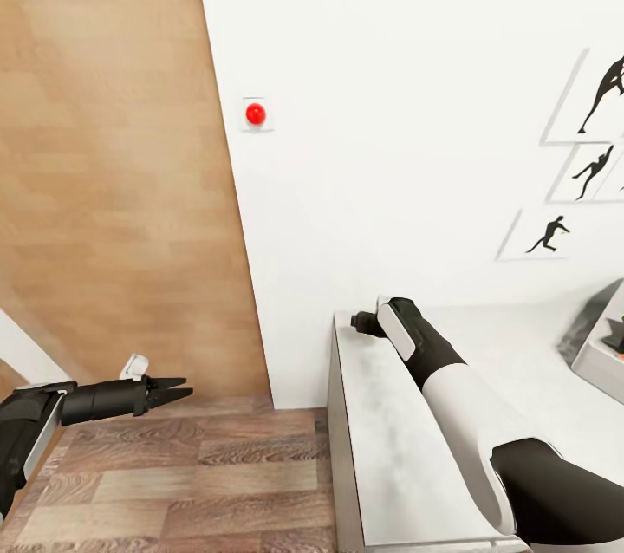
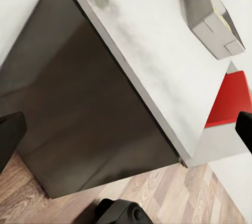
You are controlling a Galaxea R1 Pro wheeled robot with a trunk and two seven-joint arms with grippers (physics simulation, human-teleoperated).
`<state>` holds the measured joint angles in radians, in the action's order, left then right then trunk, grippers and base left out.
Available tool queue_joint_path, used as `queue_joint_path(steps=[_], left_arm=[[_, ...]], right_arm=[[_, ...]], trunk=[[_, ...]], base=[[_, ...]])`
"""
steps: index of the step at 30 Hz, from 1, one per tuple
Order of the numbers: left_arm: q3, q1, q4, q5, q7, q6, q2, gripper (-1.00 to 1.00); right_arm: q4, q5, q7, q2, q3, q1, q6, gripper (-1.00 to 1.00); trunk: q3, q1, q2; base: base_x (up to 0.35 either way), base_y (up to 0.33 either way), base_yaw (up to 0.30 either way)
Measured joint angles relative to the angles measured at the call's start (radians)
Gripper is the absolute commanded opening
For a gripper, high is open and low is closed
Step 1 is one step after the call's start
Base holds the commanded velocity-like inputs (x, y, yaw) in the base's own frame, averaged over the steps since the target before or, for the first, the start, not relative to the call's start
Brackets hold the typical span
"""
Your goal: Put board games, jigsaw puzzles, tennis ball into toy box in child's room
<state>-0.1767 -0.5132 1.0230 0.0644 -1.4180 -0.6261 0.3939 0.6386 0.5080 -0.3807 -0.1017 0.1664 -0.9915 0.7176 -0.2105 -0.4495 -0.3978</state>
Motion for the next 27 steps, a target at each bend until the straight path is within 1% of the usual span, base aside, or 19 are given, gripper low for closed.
queue_joint_path(steps=[27], left_arm=[[-0.001,0.000,0.000,-0.001,0.001,0.000,0.000,1.00]], right_arm=[[0.008,0.000,0.001,0.001,0.000,0.000,0.001,1.00]], trunk=[[-0.044,0.000,0.000]], base=[[0.000,0.000,0.000]])
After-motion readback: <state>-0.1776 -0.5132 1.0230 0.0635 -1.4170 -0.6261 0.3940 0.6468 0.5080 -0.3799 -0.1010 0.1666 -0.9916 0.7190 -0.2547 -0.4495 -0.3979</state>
